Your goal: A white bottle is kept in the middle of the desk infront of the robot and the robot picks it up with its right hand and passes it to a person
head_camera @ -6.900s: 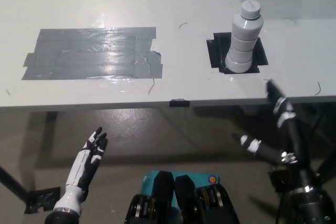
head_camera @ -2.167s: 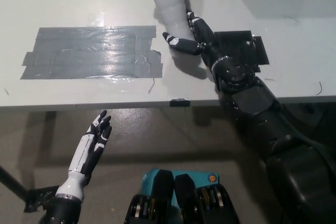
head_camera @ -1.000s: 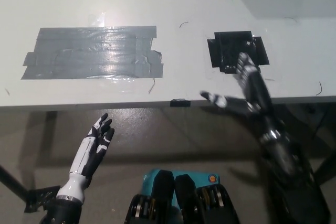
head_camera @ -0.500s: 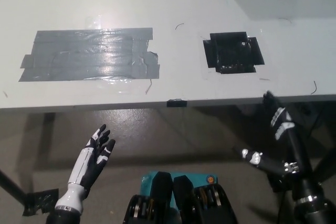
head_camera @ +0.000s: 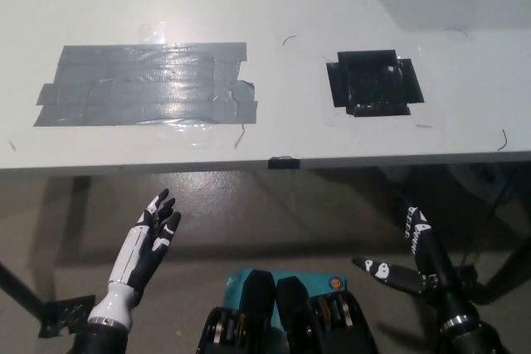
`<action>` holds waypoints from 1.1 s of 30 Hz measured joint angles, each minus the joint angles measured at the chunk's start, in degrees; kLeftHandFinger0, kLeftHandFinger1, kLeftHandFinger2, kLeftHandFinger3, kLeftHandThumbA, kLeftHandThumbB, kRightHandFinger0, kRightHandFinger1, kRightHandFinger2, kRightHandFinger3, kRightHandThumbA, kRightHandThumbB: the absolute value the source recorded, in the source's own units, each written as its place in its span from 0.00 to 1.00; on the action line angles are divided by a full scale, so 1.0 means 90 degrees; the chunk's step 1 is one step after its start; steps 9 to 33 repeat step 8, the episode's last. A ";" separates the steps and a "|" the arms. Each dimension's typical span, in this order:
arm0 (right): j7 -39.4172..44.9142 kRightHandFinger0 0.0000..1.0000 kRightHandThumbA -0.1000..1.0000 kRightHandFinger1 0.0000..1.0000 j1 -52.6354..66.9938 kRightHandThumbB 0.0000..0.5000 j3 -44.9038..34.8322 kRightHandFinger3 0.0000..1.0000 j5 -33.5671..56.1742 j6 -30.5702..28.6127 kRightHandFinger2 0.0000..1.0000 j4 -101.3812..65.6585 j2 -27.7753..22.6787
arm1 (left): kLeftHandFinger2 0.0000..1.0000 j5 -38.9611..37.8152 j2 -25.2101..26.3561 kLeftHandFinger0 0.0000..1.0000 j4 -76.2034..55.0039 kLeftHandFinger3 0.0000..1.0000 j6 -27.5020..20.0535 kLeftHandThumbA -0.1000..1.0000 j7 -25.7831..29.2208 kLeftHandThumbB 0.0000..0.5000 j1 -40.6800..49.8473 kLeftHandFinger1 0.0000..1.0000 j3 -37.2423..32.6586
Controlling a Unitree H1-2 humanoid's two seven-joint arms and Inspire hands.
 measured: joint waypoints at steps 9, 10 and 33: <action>-0.0004 1.00 1.00 1.00 0.0007 0.61 0.0000 1.00 -0.0049 -0.0162 1.00 0.0082 0.0003 | 1.00 0.0000 0.0002 1.00 -0.0002 1.00 0.0007 0.85 -0.0004 0.02 0.0000 1.00 -0.0017; -0.0004 1.00 1.00 1.00 0.0007 0.61 0.0000 1.00 -0.0049 -0.0162 1.00 0.0082 0.0003 | 1.00 0.0000 0.0002 1.00 -0.0002 1.00 0.0007 0.85 -0.0004 0.02 0.0000 1.00 -0.0017; -0.0004 1.00 1.00 1.00 0.0007 0.61 0.0000 1.00 -0.0049 -0.0162 1.00 0.0082 0.0003 | 1.00 0.0000 0.0002 1.00 -0.0002 1.00 0.0007 0.85 -0.0004 0.02 0.0000 1.00 -0.0017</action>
